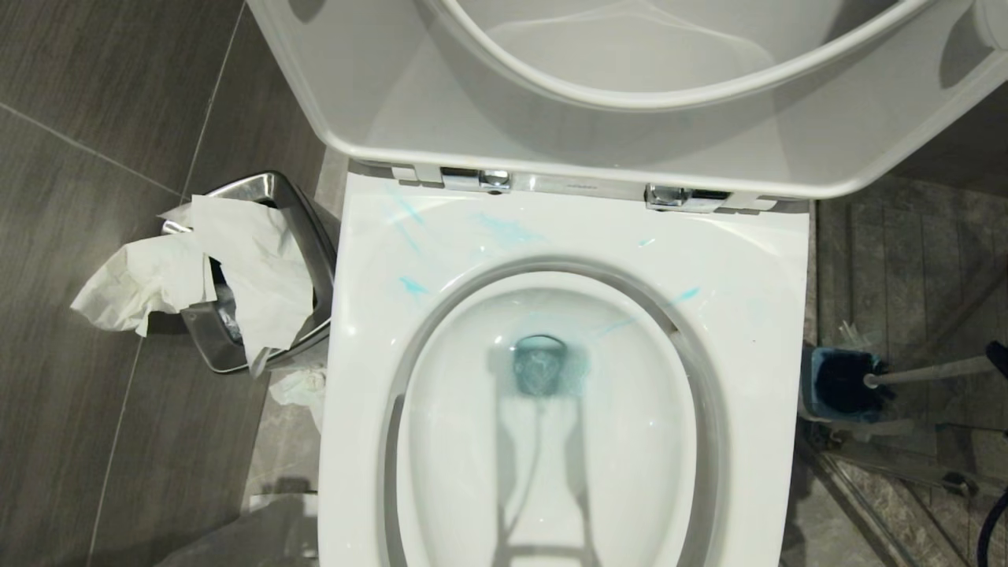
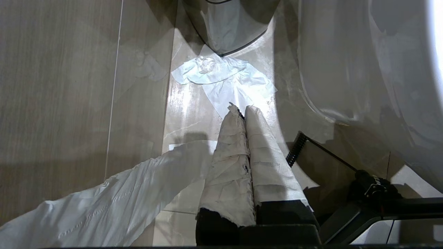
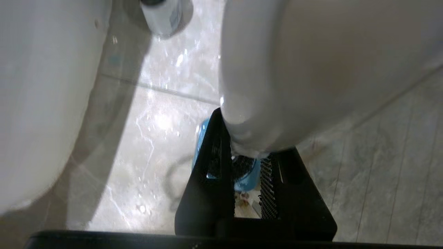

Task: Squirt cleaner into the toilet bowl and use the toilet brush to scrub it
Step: Scrub the toilet bowl

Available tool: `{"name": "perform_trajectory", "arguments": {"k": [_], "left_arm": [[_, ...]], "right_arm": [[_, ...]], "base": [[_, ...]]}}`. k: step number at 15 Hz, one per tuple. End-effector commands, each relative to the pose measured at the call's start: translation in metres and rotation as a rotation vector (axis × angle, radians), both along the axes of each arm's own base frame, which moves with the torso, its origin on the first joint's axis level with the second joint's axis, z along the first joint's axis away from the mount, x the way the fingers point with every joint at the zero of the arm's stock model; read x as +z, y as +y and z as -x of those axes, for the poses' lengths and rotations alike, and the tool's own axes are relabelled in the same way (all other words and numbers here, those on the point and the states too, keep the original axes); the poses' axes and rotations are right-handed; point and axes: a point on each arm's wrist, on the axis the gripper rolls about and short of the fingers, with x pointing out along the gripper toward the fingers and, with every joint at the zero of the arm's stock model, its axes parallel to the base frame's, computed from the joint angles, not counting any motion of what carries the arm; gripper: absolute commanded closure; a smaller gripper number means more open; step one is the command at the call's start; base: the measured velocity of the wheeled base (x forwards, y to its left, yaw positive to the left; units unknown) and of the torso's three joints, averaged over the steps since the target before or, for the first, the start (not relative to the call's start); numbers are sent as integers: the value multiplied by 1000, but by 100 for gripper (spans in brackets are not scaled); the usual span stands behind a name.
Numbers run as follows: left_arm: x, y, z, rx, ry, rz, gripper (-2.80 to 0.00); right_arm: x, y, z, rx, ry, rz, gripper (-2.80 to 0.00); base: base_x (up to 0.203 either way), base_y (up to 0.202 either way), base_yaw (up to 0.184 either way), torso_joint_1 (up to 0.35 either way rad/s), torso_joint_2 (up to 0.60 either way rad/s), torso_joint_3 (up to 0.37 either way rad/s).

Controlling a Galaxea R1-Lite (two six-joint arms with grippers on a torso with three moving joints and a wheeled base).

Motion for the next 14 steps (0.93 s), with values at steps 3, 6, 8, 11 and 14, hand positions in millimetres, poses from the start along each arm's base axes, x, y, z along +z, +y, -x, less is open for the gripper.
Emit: {"name": "perform_trajectory", "arguments": {"k": [3,6,8,11,14], "left_arm": [[0,0,0,0,3,0,0],[0,0,0,0,3,0,0],[0,0,0,0,3,0,0],[0,0,0,0,3,0,0],[0,0,0,0,3,0,0]], "right_arm": [[14,9,19,-17,-68,13,0],[22,12,25,-19,-84,-9,0],[34,12,27,-23,-93,-27,0],[69,14,30,-46,-83,-75,0],[101,18,38,-51,-30,-116,0]], "base": [[0,0,0,0,0,0],[0,0,0,0,0,0],[0,0,0,0,0,0],[0,0,0,0,0,0],[0,0,0,0,0,0]]}}
